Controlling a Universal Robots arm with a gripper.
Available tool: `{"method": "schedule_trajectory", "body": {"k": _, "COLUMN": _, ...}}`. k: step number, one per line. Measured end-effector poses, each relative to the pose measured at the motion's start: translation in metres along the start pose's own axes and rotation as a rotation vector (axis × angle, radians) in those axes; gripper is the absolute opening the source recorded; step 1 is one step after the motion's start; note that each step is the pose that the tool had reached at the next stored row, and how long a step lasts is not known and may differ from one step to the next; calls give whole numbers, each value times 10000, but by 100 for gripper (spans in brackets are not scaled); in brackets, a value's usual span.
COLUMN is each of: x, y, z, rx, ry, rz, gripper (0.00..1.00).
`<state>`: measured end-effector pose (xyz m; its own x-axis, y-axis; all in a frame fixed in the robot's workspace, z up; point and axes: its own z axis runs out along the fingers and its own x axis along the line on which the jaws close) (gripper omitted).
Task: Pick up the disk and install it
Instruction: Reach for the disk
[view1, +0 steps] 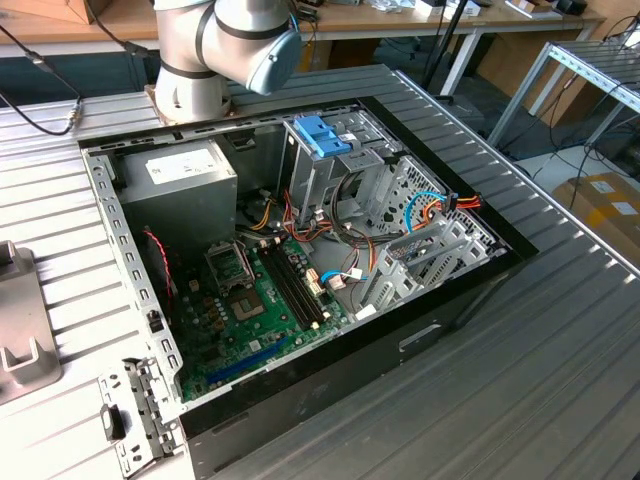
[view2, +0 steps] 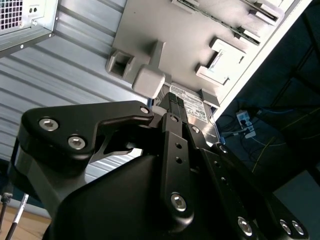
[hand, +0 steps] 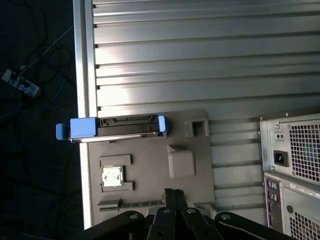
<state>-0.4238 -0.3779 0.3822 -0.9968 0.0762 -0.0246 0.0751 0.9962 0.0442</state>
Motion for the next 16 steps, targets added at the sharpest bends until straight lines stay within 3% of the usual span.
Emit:
{"method": "schedule_trajectory", "body": {"k": 7, "x": 18, "y": 45, "z": 27, "rx": 0, "ry": 0, "rz": 0, "gripper": 10}}
{"method": "schedule_trajectory", "body": {"k": 16, "x": 104, "y": 65, "z": 103, "rx": 10, "ry": 0, "rz": 0, "gripper": 10}}
